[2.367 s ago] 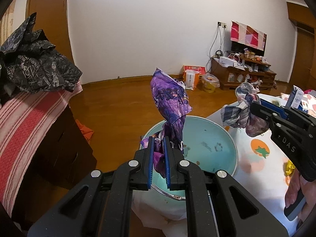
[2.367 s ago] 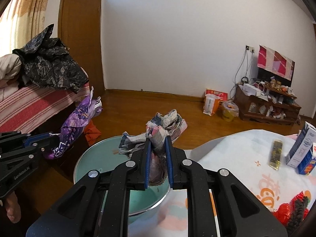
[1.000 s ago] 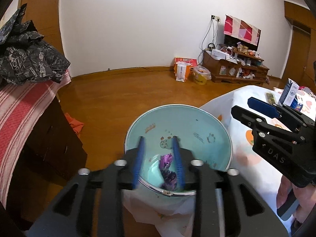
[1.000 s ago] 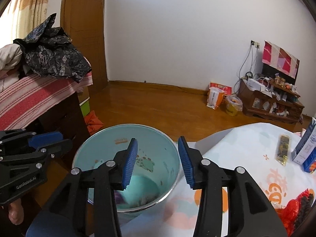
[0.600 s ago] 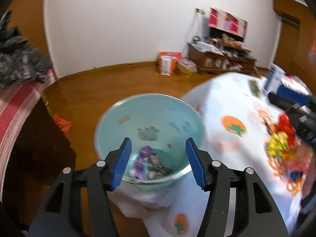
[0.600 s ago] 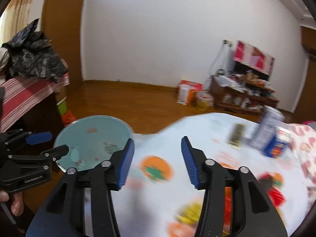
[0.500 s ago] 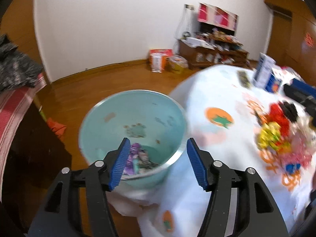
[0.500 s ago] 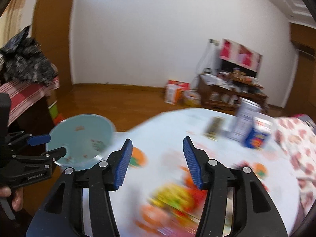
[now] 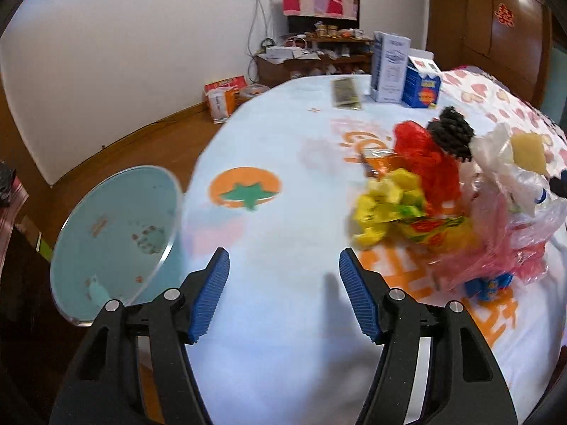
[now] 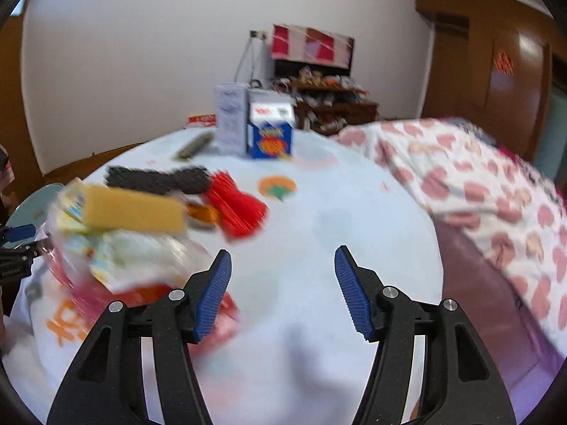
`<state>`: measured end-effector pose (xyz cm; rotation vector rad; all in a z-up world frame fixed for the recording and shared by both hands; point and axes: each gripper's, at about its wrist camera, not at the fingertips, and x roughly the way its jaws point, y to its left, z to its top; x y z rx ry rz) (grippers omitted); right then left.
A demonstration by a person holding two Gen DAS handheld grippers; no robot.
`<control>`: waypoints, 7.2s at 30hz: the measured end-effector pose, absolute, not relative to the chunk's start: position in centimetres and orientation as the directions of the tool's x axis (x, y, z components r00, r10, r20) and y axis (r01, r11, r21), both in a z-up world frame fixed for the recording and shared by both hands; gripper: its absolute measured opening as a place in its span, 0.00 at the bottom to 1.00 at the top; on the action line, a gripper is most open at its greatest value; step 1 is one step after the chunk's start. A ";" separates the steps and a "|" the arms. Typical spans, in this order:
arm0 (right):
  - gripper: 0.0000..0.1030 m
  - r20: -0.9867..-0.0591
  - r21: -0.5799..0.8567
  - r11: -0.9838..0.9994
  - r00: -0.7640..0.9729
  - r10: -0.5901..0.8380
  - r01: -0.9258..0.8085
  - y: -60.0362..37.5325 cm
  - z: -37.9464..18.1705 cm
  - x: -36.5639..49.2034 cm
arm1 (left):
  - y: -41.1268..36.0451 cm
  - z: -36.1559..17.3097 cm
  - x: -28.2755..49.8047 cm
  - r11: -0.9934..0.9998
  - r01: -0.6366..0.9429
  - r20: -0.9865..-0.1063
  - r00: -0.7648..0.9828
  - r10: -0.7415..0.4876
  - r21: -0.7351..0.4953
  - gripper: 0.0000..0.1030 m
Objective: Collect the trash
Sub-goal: 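Move both open tools back over the trash pile on the table, then grasp the yellow wrappers with the left tool while the right tool grasps the yellow sponge, then carry the yellow wrappers over the bin with the left tool while the right tool lifts the sponge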
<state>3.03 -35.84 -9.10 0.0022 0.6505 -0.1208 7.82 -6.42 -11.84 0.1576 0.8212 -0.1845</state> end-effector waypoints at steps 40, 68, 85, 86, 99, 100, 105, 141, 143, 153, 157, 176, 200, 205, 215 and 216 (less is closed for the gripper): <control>0.68 -0.614 -0.041 0.991 0.779 -0.126 0.128 -38.5 -12.3 0.2 | -11.7 -11.7 9.2 0.937 0.339 -0.738 0.653 -0.171 0.084 0.66; 0.55 -0.599 0.012 0.990 0.794 -0.103 0.137 -39.8 -9.1 6.6 | -3.2 -10.0 10.3 0.979 0.199 -0.716 0.678 -0.166 -0.039 0.00; 0.52 -0.647 0.002 0.992 0.756 -0.097 0.129 -40.3 -10.4 7.3 | -9.0 -8.9 8.8 0.914 0.406 -0.678 0.664 -0.314 -0.025 0.59; 0.52 -0.647 0.006 0.991 0.757 -0.097 0.131 -40.4 -10.4 7.0 | -9.5 -9.1 9.1 0.913 0.406 -0.678 0.664 -0.314 -0.026 0.63; 0.52 -0.642 0.042 0.995 0.765 -0.046 0.095 -39.5 -10.0 7.0 | -10.4 -10.7 9.9 0.894 0.438 -0.732 0.576 -0.364 -0.100 0.34; 0.52 -0.641 0.040 0.995 0.766 -0.049 0.096 -39.5 -9.8 7.4 | -10.0 -10.4 9.8 0.899 0.426 -0.726 0.586 -0.361 -0.103 0.34; 0.45 -0.685 0.045 0.996 0.728 -0.026 0.077 -39.4 -10.0 10.2 | -7.7 -9.0 9.9 0.937 0.337 -0.694 0.651 -0.306 -0.097 0.34; 0.08 -0.539 0.005 0.999 0.842 -0.028 0.037 -36.6 -1.9 9.6 | 3.2 -5.7 8.7 1.000 0.009 -0.634 0.773 -0.007 0.001 0.34; 0.08 -0.525 0.022 1.000 0.851 -0.002 0.016 -35.5 -1.0 10.1 | 3.8 -5.9 8.9 1.000 -0.012 -0.637 0.771 0.011 0.002 0.34; 0.08 -0.505 0.056 0.991 0.852 0.135 -0.124 -27.5 -0.5 13.0 | 7.5 -6.3 8.9 0.994 -0.109 -0.634 0.768 0.098 0.020 0.35; 0.08 -0.510 0.055 0.982 0.841 0.181 -0.178 -24.1 -0.6 13.9 | 8.5 -5.8 8.3 0.990 -0.137 -0.611 0.781 0.129 0.034 0.35; 0.08 -0.559 0.032 0.943 0.776 0.292 -0.332 -13.1 -3.0 16.9 | 11.7 -4.5 6.8 0.975 -0.218 -0.571 0.794 0.206 0.049 0.35; 0.09 -0.577 0.027 0.882 0.713 0.397 -0.470 -5.2 -5.5 18.2 | 14.3 -5.1 6.7 0.945 -0.317 -0.566 0.765 0.307 0.085 0.35; 0.09 -0.576 0.023 0.872 0.707 0.411 -0.488 -4.4 -5.6 18.3 | 14.9 -5.7 6.9 0.937 -0.336 -0.574 0.751 0.326 0.093 0.35; 0.09 -0.581 0.016 0.858 0.693 0.427 -0.514 -3.0 -5.8 18.2 | 15.8 -5.9 7.0 0.933 -0.350 -0.578 0.745 0.333 0.086 0.35; 0.09 -0.580 0.015 0.857 0.693 0.427 -0.516 -2.9 -5.9 18.2 | 15.9 -5.9 7.0 0.932 -0.351 -0.579 0.744 0.333 0.085 0.35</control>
